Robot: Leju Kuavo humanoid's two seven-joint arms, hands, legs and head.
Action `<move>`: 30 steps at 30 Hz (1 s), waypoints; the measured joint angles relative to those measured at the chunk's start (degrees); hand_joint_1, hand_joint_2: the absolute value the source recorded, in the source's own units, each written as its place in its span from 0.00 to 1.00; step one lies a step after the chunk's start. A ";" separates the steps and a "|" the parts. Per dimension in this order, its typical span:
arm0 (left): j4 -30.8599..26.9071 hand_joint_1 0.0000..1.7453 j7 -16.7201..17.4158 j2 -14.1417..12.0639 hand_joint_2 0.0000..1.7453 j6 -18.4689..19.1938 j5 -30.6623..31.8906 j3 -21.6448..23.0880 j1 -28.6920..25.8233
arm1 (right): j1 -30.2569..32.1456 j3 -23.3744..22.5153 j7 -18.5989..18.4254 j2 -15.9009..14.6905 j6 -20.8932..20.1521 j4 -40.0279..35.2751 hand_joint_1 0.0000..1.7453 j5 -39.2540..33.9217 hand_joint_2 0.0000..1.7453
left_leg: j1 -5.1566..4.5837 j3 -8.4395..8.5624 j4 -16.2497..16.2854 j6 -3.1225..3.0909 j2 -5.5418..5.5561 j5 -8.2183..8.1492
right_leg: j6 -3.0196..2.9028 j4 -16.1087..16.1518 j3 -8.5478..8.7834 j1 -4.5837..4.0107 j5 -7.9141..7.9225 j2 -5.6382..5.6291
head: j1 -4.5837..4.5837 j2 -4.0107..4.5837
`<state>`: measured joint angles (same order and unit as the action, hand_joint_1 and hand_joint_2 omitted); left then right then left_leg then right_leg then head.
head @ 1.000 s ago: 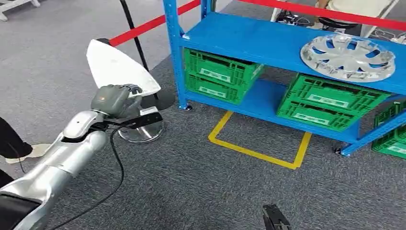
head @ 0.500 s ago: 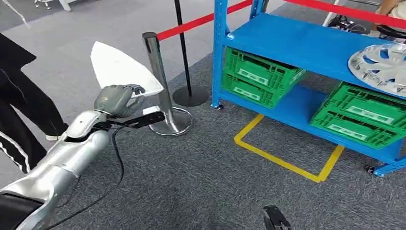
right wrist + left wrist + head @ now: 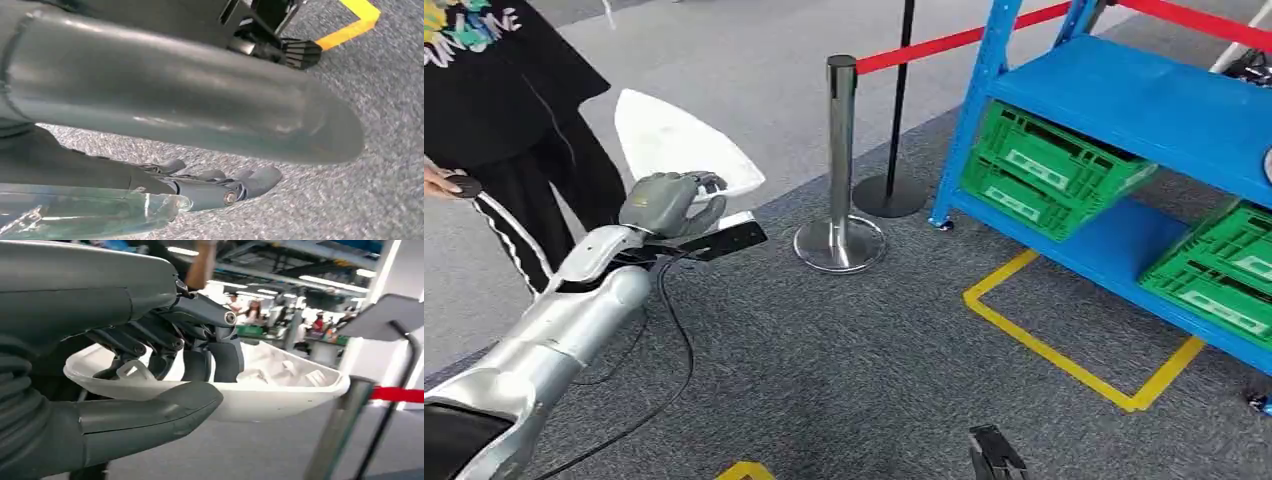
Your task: Take the parts from the cabinet and place them on the table.
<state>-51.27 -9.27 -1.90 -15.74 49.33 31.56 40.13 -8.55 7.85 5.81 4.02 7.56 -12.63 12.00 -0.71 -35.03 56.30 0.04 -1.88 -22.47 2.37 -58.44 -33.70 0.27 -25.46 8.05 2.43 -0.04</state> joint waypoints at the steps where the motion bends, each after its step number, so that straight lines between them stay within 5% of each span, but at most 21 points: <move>1: 0.00 0.90 0.02 0.13 1.00 0.02 -0.04 -0.09 0.14 | -0.08 -0.04 0.02 0.05 -0.02 0.00 0.00 0.04 0.00 | 0.32 0.00 -0.10 -0.29 0.55 0.18 | 0.30 -0.98 -0.78 0.27 -1.02 -2.60 | -0.30 0.00; 2: 0.00 0.90 0.22 0.13 1.00 0.11 -0.09 -0.22 0.33 | -0.06 -0.09 0.04 0.05 0.00 0.00 0.00 0.07 0.00 | 0.49 -0.06 -0.09 -0.68 1.09 0.27 | 0.31 -3.82 -1.79 0.32 -2.96 -5.37 | -0.37 0.00; 3: 0.00 0.90 0.24 0.39 1.00 0.13 -0.09 -0.22 0.44 | 0.13 -0.09 0.02 0.04 -0.02 0.00 0.00 0.07 0.00 | 0.51 -0.10 -0.09 -0.96 1.76 0.33 | 0.31 -8.60 -3.74 0.29 -5.25 -6.97 | -0.65 0.00; 5: 0.00 0.90 0.24 0.79 1.00 0.15 -0.13 -0.19 0.34 | 0.48 -0.13 0.00 0.04 -0.02 0.00 0.00 0.07 0.00 | 0.44 -0.15 -0.08 -1.13 3.49 0.40 | 0.32 -17.75 -8.00 0.23 -8.52 -8.00 | -0.68 0.00; 6: 0.00 0.90 0.24 0.83 1.00 0.13 -0.22 -0.20 0.21 | 0.55 -0.15 0.00 0.04 0.00 0.00 0.00 0.11 0.00 | 0.43 -0.15 -0.06 -1.11 4.38 0.45 | 0.26 -18.93 -8.80 0.22 -8.28 -8.03 | -0.70 0.00; 7: 0.00 0.90 0.35 0.81 1.00 -0.02 -0.33 -0.22 0.13 | 0.55 -0.20 0.00 0.04 0.00 0.00 0.00 0.17 0.00 | 0.44 -0.15 -0.03 -1.04 5.22 0.50 | 0.23 -17.39 -8.25 0.24 -6.80 -8.05 | -0.68 0.00; 9: 0.00 0.90 0.37 0.83 1.00 -0.54 -0.22 -0.24 0.23 | 0.50 -0.46 0.02 0.05 -0.02 0.00 0.00 0.24 0.00 | 0.66 -0.14 0.25 -0.83 6.97 0.55 | 0.18 -7.99 -3.85 0.50 -1.52 -8.81 | -0.70 0.00; 10: 0.00 0.90 0.37 0.87 1.00 -1.07 0.11 -0.24 0.32 | 0.48 -0.55 0.00 0.04 -0.02 0.00 0.00 0.31 0.00 | 0.76 -0.26 0.53 -0.53 7.74 0.41 | 0.36 -2.97 -1.45 0.88 0.42 -11.20 | -0.72 0.00; 11: 0.02 0.90 0.44 0.85 1.00 -1.79 0.44 -0.24 0.50 | 0.44 -0.57 0.02 0.07 -0.09 0.00 0.00 0.42 0.00 | 0.50 -0.85 1.03 -0.02 8.49 0.43 | 0.51 -1.60 -0.54 1.55 -0.65 -14.79 | -0.75 0.00; 15: 0.04 0.90 0.50 0.59 1.00 -2.47 0.74 -0.31 0.20 | 0.52 -0.81 0.02 0.11 -0.13 0.00 0.00 0.74 0.00 | 1.33 -2.17 0.80 1.42 11.32 1.53 | -0.61 -1.41 -0.64 1.11 -0.34 -12.25 | -0.77 0.00; 17: 0.04 0.90 0.50 0.50 1.00 -1.72 -0.22 -0.46 0.27 | 0.27 -1.12 0.11 0.15 -0.11 -0.02 0.00 0.94 0.00 | 0.73 -3.58 3.46 1.86 4.88 -0.75 | -1.43 -0.94 -0.53 1.08 0.00 -10.70 | 0.02 0.00; 18: 0.04 0.90 0.22 0.68 1.00 -1.68 -1.29 -0.57 0.35 | 0.29 -1.23 0.18 0.15 -0.11 -0.02 0.00 1.09 0.00 | 0.77 -5.41 7.38 2.14 3.37 -2.86 | -1.66 -0.86 -0.55 0.89 0.04 -9.91 | 0.06 0.00; 20: 0.04 0.90 -1.12 1.07 1.00 -2.12 -4.08 -1.29 -0.30 | 0.60 -1.51 0.17 0.15 -0.11 -0.02 0.00 1.29 0.00 | 0.95 -9.58 16.66 2.35 2.56 -6.58 | -1.78 -0.87 -0.57 0.75 -0.03 -8.05 | 0.09 0.00; 21: 0.04 0.90 -1.40 1.09 1.00 -1.95 -4.50 -1.46 -0.63 | 0.67 -1.55 0.17 0.15 -0.07 -0.02 0.00 1.36 0.00 | 1.02 -10.53 18.61 2.40 2.56 -6.88 | -1.82 -0.87 -0.57 0.73 -0.07 -7.23 | 0.11 0.00; 22: 0.04 0.90 -1.40 1.09 1.00 -1.51 -4.55 -1.55 -0.78 | 0.65 -1.64 0.17 0.15 -0.07 -0.02 0.00 1.42 0.00 | 1.08 -10.12 18.03 2.39 2.56 -5.99 | -1.81 -0.88 -0.57 0.70 -0.07 -6.47 | 0.13 0.00; 24: 0.00 0.90 -1.25 0.92 1.00 -0.55 -4.22 -1.55 -0.53 | 0.52 -1.95 0.17 0.15 -0.11 -0.02 0.00 1.68 0.00 | 1.07 -5.95 10.30 2.17 1.93 -1.66 | -1.73 -0.88 -0.49 0.62 -0.13 -4.80 | 0.11 0.00; 25: -0.24 0.90 -0.98 0.85 1.00 -0.57 -3.76 -1.55 -0.25 | 0.45 -2.01 0.18 0.15 -0.13 -0.02 0.00 1.75 0.00 | 0.92 -2.99 5.13 2.02 0.03 0.33 | -1.61 -0.87 -0.39 0.56 -0.21 -4.13 | 0.11 0.00; 26: -0.48 0.90 -0.85 0.83 1.00 -0.66 -3.56 -1.55 0.20 | 0.44 -2.06 0.20 0.15 -0.15 -0.04 0.00 1.82 0.00 | 0.48 -1.08 1.90 2.08 -2.98 0.43 | -1.32 -0.98 -0.35 0.12 -0.40 -3.47 | 0.13 0.00; 30: -0.81 0.90 -0.68 0.44 1.00 -0.79 -3.26 -1.64 0.58 | 0.40 -2.56 0.22 0.24 -0.20 -0.09 0.00 2.12 0.00 | -0.14 -1.39 0.84 0.35 -0.48 0.40 | -0.28 -0.71 0.09 0.01 -0.63 -0.85 | -0.09 0.00</move>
<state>-52.09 -9.94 -1.47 -16.52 46.07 29.92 40.71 -8.15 5.29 6.03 4.26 7.37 -12.72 14.12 -0.85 -36.42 57.14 0.39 -2.36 -22.07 2.09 -59.15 -33.61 0.27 -26.08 7.20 2.34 -0.04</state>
